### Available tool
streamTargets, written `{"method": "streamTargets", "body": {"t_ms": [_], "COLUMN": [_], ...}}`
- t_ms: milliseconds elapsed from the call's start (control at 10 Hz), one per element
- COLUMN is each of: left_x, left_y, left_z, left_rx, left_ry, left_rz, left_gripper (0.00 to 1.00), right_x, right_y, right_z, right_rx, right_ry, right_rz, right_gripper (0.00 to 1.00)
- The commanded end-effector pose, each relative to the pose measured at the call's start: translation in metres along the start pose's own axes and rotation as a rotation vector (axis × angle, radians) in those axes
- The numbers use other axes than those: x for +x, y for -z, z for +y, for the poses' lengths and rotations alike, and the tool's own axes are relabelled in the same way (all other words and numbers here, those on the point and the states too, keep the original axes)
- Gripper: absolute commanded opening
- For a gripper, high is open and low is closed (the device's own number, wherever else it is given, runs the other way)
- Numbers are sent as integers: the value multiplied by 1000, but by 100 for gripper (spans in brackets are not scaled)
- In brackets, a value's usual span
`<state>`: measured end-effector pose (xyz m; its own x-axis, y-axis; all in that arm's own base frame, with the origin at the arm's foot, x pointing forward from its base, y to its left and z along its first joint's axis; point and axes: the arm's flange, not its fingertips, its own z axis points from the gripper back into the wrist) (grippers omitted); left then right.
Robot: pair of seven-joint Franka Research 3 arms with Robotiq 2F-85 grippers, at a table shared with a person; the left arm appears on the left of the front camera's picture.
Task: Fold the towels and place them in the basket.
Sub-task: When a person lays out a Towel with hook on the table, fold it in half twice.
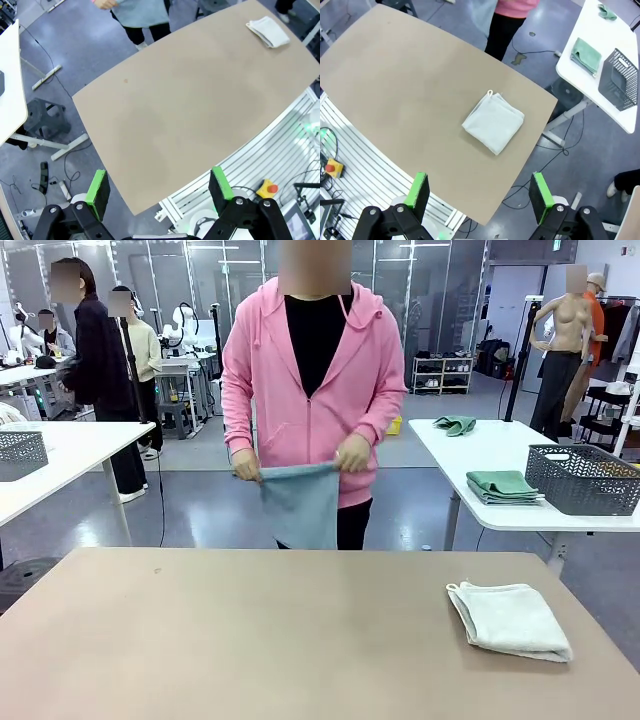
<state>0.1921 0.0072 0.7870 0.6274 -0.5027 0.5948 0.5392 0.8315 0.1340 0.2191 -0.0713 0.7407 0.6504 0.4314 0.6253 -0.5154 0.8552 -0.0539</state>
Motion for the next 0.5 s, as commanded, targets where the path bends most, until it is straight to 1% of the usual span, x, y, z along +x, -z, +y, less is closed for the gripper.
{"method": "streamTargets", "body": {"t_ms": [0, 400], "left_x": [3, 3], "left_y": [-3, -3], "left_z": [0, 0], "left_rx": [-3, -3], "left_ry": [2, 2], "left_rz": [6, 6], "left_gripper": [100, 100], "right_x": [0, 0], "right_y": [0, 0], "right_z": [-1, -1], "right_rx": [-10, -10], "right_ry": [-9, -9], "right_rz": [0, 0], "right_gripper": [100, 100]}}
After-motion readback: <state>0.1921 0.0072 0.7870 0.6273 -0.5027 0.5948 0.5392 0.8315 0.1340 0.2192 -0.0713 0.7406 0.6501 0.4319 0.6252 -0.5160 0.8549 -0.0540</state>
